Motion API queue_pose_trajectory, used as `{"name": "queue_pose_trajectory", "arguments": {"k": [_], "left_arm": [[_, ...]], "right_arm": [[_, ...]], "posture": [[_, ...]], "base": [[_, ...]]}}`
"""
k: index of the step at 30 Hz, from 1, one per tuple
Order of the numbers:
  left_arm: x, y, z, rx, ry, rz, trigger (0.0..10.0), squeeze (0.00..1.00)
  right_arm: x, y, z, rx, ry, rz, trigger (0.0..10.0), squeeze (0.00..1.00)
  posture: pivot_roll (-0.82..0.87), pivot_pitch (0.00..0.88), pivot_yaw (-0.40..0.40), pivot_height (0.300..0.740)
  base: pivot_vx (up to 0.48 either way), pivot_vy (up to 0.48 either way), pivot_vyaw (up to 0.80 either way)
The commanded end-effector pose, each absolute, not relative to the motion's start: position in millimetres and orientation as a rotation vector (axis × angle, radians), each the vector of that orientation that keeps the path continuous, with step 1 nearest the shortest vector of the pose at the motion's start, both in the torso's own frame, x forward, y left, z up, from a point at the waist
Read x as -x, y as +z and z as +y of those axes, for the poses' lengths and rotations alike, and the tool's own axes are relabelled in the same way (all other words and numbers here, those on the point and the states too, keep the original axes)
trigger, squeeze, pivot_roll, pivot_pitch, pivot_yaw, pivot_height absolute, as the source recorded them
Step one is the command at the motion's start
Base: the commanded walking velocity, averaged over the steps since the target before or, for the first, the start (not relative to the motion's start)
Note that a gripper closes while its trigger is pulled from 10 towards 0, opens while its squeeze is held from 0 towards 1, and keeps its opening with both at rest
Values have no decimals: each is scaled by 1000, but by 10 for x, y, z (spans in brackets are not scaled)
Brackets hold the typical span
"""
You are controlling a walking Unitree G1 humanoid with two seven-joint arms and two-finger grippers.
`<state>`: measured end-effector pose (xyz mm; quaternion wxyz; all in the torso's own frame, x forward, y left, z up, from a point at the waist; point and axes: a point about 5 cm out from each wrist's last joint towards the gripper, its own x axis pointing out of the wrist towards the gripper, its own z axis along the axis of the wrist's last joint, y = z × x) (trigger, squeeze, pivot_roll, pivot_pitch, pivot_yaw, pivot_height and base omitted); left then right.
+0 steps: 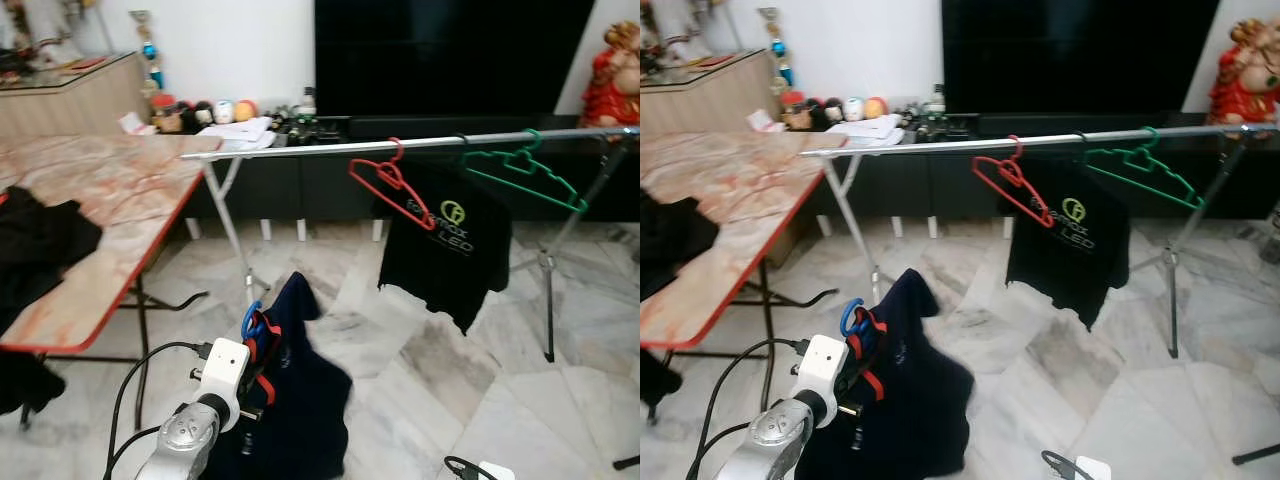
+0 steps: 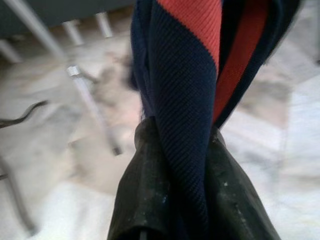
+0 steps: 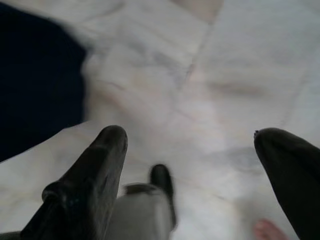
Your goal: Hang hanger
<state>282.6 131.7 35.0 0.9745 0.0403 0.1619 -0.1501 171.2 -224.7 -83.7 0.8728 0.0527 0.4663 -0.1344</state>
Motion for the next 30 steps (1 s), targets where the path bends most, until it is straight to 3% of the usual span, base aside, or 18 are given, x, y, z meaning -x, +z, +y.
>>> {"name": "queue_pose_trajectory", "arguments": {"k": [1,28,30], "left_arm": [[-2901,469,1420,-96,-276,281,10000,0],[-2896,428,1411,-75,-264,297,10000,0],[-2899,422,1441,-12,-221,289,10000,0]], "right_arm": [[-1797,-811,-2183,-109,-248,956,10000,0],[-1804,-809,-2182,-77,-219,965,10000,0],[-1809,-808,-2178,-68,-208,968,10000,0]], "posture": [[-11,0,43,740],[-21,0,46,740],[-20,0,44,740]], "base": [[382,0,0],[411,0,0],[0,0,0]]}}
